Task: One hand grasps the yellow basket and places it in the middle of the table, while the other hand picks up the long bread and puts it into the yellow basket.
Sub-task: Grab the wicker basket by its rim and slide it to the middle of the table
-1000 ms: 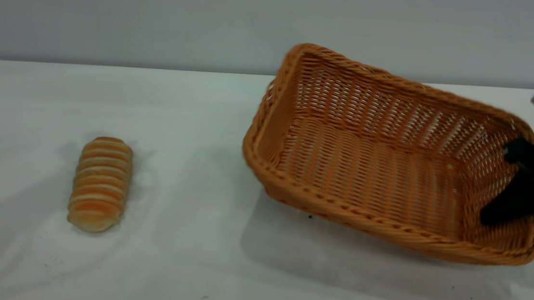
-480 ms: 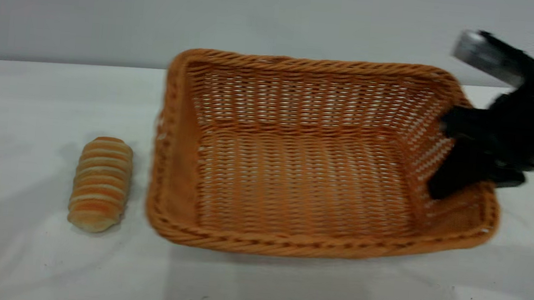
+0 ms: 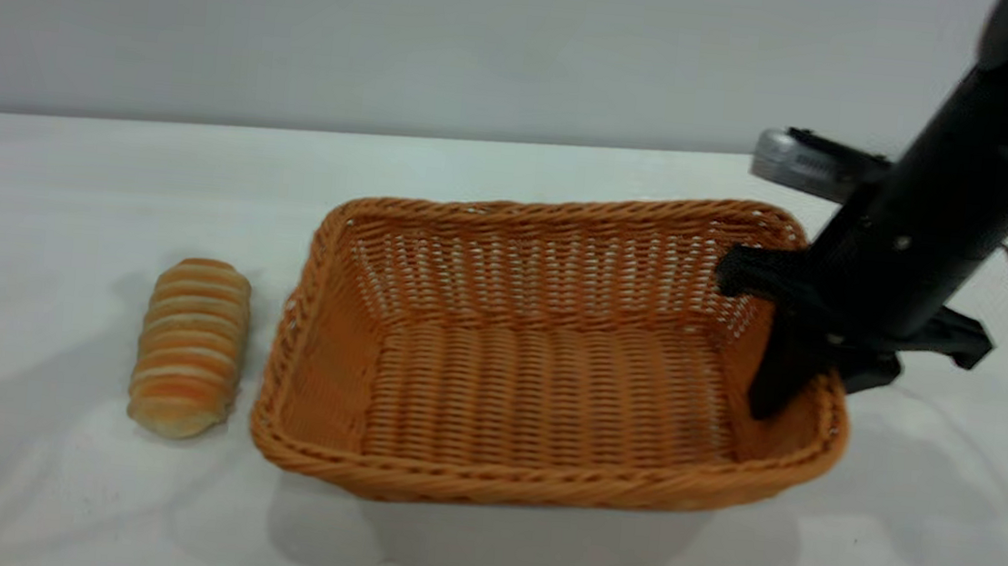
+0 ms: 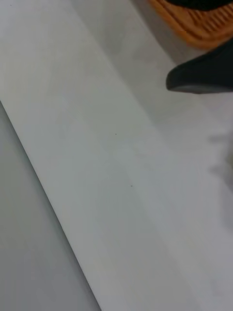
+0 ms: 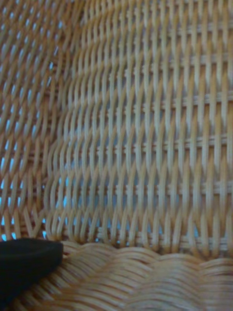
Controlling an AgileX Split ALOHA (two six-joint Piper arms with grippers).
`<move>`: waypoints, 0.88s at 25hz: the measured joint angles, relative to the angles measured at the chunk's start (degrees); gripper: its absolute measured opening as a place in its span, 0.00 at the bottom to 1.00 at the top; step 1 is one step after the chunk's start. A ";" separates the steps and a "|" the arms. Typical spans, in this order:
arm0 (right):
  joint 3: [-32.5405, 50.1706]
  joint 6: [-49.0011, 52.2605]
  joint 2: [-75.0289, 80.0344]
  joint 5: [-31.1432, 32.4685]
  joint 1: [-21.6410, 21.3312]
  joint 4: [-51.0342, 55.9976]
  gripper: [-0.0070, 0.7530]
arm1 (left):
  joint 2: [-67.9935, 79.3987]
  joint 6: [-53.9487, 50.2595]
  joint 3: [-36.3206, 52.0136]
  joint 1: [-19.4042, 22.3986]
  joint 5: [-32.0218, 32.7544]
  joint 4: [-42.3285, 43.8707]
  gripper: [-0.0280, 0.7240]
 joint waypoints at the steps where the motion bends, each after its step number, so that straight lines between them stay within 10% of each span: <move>1: -0.80 0.37 0.32 0.09 0.54 0.01 0.14 | 0.00 -0.06 0.00 0.00 0.00 -0.11 0.53; 22: -3.25 1.08 4.66 -0.47 4.21 5.94 0.14 | 0.00 -0.06 0.00 -0.05 -0.02 -0.62 0.53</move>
